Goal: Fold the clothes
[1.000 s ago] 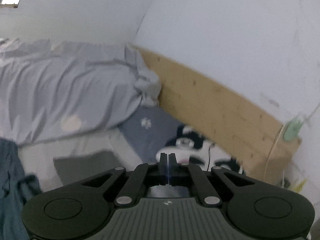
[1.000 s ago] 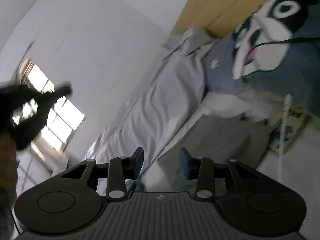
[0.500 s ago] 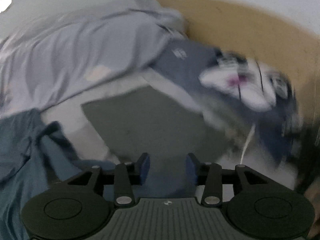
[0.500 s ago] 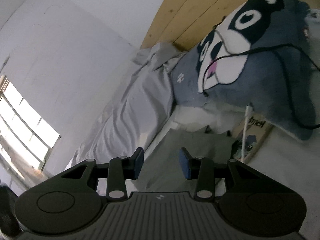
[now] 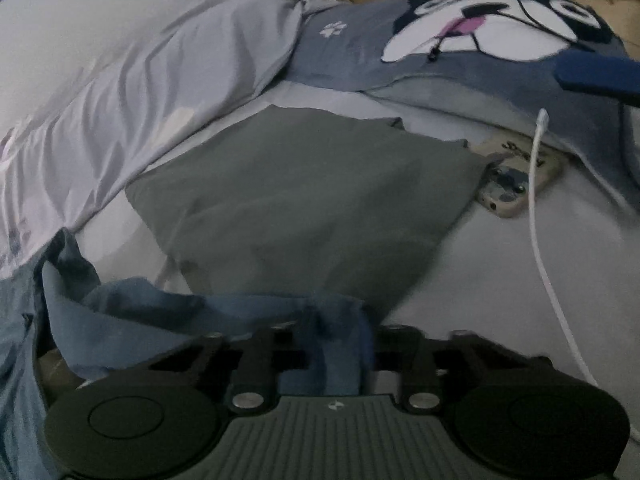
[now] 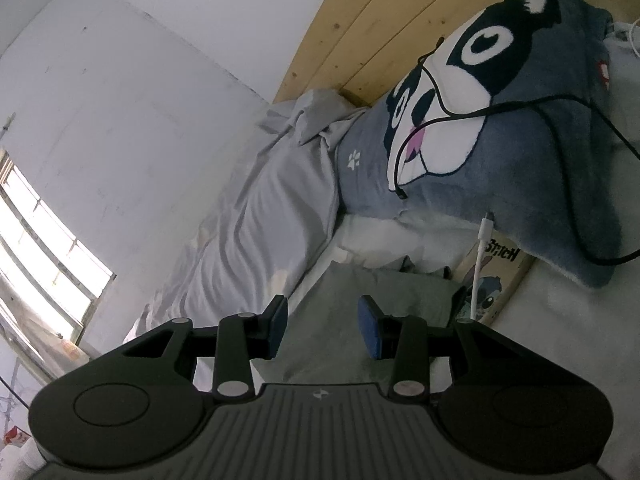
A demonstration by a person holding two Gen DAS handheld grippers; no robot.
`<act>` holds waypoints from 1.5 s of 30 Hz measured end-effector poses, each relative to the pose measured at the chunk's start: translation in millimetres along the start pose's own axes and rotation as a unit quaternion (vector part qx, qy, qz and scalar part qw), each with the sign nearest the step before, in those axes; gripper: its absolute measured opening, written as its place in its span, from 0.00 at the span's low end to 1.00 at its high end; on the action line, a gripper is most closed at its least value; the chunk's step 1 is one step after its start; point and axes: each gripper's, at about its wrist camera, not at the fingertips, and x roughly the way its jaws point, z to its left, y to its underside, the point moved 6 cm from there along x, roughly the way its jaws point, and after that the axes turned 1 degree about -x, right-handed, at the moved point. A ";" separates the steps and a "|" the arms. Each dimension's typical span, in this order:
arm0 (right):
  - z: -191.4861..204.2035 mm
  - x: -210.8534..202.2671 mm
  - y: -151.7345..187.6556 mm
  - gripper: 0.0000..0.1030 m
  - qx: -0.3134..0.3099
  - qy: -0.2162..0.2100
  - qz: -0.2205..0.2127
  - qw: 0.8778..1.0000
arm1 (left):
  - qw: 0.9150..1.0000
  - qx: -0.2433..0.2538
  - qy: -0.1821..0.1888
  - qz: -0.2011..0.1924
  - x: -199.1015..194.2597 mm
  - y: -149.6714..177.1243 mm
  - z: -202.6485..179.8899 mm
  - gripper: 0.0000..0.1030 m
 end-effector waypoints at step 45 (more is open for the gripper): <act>122.0 31.6 131.3 0.40 -0.226 -0.140 0.162 0.950 | 0.984 -0.079 -0.142 -0.068 -154.5 210.1 159.0 0.45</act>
